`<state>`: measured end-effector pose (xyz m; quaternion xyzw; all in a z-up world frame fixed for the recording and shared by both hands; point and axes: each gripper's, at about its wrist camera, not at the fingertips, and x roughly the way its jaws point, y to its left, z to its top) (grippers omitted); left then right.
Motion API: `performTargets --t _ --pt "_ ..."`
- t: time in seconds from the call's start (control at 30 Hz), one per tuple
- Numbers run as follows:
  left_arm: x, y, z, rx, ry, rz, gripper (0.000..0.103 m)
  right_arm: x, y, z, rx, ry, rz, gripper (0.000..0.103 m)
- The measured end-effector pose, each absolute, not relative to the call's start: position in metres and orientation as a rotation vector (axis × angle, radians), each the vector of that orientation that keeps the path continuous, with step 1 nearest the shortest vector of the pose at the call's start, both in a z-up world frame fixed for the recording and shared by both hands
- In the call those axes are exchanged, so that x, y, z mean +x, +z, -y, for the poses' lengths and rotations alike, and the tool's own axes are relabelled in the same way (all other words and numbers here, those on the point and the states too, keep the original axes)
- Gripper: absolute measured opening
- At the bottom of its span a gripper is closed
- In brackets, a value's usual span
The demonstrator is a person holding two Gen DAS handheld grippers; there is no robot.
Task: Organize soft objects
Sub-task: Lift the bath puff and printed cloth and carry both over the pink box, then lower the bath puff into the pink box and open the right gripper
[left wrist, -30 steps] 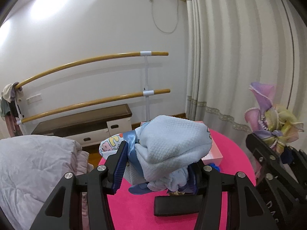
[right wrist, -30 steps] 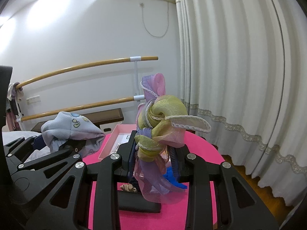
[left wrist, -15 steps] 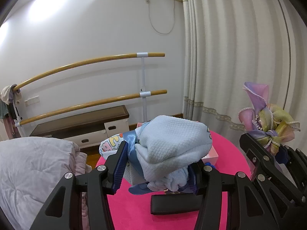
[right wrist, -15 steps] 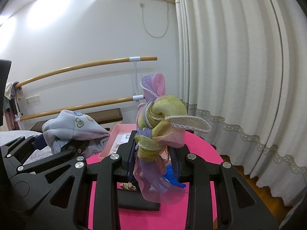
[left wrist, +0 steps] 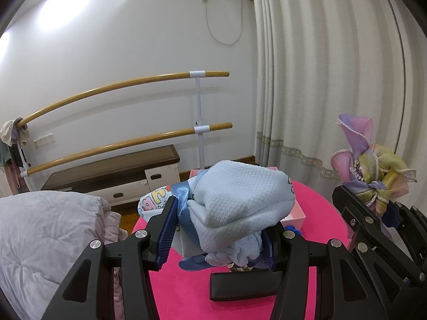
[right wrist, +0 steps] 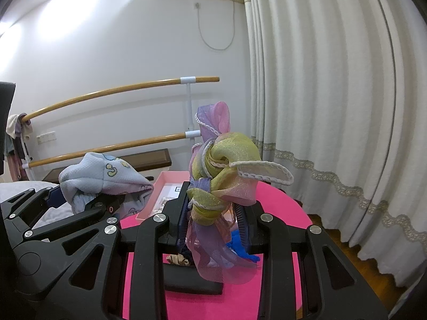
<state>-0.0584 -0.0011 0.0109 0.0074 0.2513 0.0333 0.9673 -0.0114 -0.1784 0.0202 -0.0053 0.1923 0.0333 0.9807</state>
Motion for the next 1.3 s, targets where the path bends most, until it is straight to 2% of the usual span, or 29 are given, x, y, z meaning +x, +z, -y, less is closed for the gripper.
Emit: performTargets --t 0.47,1.3 --pt "-0.005 -0.008 0.001 0.03 0.069 -0.597 0.05 0.031 0.007 0.178 -0.002 0.07 -0.47 0.029" --pt "0.188 -0.069 0.001 0.044 0.082 -0.86 0.051 0.164 -0.076 0.171 0.019 0.084 -0.725 0.029"
